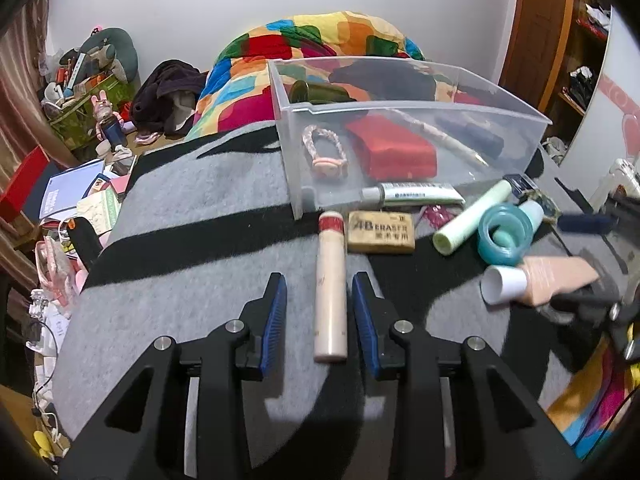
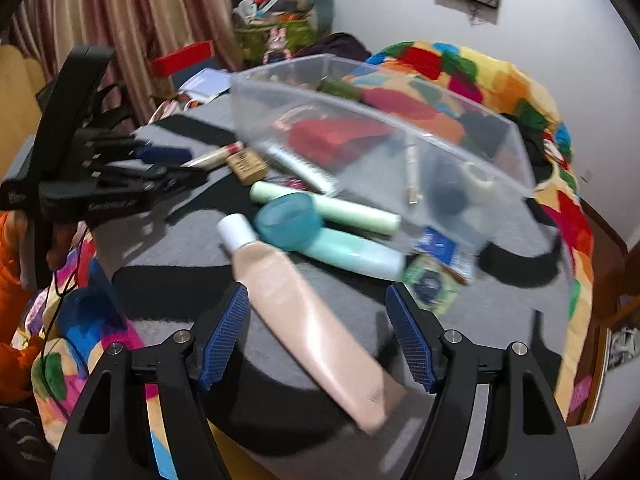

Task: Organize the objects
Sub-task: 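Grasp the beige cylindrical tube with the left tool while the right tool grasps the peach cosmetic tube, then carry the beige tube and peach tube into the clear box and release both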

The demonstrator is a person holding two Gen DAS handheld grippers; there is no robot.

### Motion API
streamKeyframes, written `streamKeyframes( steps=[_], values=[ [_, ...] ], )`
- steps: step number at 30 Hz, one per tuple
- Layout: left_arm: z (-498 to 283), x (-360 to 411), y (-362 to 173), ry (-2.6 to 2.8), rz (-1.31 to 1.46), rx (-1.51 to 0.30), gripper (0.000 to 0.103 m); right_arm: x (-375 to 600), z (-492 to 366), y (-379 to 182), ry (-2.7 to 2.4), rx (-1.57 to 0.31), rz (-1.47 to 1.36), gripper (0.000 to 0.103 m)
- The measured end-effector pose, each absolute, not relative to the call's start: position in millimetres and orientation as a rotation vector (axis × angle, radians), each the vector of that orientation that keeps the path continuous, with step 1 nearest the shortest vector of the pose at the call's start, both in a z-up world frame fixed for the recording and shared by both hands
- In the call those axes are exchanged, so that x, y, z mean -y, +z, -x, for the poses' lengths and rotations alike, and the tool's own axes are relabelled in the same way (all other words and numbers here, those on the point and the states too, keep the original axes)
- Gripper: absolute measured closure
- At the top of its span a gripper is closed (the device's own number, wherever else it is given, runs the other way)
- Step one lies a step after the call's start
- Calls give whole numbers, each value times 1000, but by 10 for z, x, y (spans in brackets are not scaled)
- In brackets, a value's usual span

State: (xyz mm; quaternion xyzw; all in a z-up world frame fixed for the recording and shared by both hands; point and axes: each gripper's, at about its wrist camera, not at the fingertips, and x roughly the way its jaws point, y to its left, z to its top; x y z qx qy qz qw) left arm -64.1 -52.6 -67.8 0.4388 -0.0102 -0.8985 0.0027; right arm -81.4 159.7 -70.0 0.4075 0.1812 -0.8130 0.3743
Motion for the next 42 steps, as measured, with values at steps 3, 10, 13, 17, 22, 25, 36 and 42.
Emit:
streamKeyframes(
  steps=[3,10,13,17,22,25,36,42],
  values=[
    [683,538,-695,-2825,-1356,2,69,-1517,824,-784,-2053,-460,-1074,35],
    [648,494,-698,-2844,-1318,13,84,-1521,765,-801,-2029,-422,-1053,58],
    [595,481,-682,-2848,-1323,17,89,-1527,716,-785,-2016,-411,-1053,71],
    [496,502,-651,-2851,-1319,-8,89,-1540,711,-776,-2020,-377,-1063,74],
    [364,533,-506,-2874,-1267,-52,89,-1619,679,-718,-2027,-313,-1066,74],
    [312,532,-374,-2901,-1223,-65,89,-1664,681,-616,-2038,-273,-1044,74],
    [394,455,38,-2999,-1066,-91,89,-1760,1002,-144,-2170,-148,-942,74],
    [637,427,106,-3021,-1069,-125,89,-1775,1320,-45,-2231,-74,-950,74]
  ],
)
